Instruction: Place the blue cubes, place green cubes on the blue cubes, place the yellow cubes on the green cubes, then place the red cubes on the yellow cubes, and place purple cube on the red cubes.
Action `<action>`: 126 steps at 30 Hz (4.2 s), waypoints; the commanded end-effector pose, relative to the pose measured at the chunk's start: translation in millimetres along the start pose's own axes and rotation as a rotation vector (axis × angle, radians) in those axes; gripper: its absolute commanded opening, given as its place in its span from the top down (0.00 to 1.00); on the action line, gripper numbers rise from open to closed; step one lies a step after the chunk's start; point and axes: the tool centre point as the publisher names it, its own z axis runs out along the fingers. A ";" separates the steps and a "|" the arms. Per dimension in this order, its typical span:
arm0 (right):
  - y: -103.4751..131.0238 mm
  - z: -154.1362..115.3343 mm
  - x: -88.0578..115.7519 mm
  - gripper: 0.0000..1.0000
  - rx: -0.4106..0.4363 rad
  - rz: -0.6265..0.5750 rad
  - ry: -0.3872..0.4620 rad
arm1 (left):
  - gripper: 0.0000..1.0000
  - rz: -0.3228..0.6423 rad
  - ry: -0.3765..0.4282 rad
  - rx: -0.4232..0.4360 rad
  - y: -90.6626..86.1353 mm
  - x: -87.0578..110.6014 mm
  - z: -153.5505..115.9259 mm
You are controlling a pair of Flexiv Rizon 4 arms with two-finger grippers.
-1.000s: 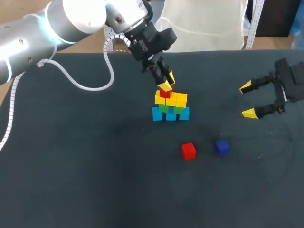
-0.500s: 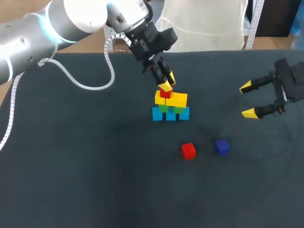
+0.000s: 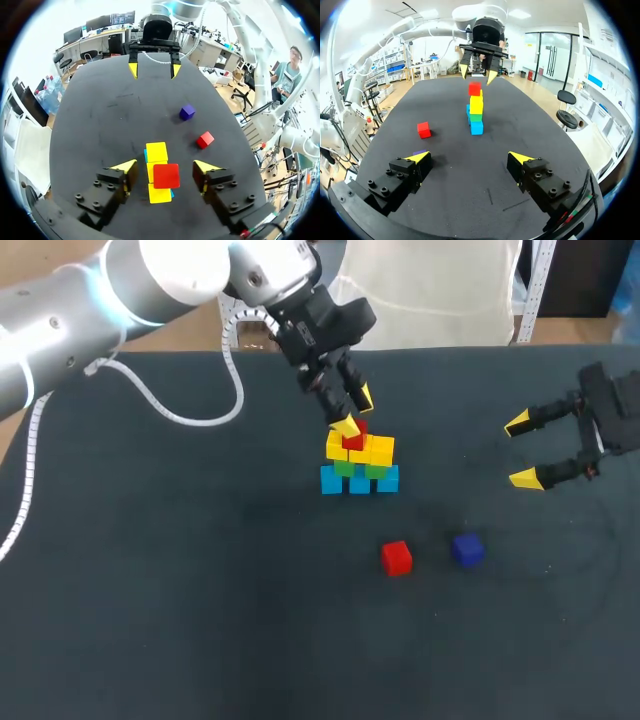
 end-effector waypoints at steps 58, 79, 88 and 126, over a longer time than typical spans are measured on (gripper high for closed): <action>-1.0 0.7 0.6 0.00 -0.001 -0.001 -0.002 | 0.00 -0.089 -0.097 -0.312 -103.2 124.9 -102.7; 45.0 40.5 -45.1 0.00 -0.078 -0.153 -0.021 | 0.00 -0.089 -0.097 -0.312 -103.2 124.9 -102.7; 90.2 59.3 -52.7 0.00 -0.092 -0.181 -0.033 | 0.00 -0.089 -0.097 -0.312 -103.2 124.9 -102.7; 122.9 129.6 -25.9 0.00 -0.311 -0.234 -0.023 | 0.00 -0.089 -0.097 -0.312 -103.2 124.9 -102.7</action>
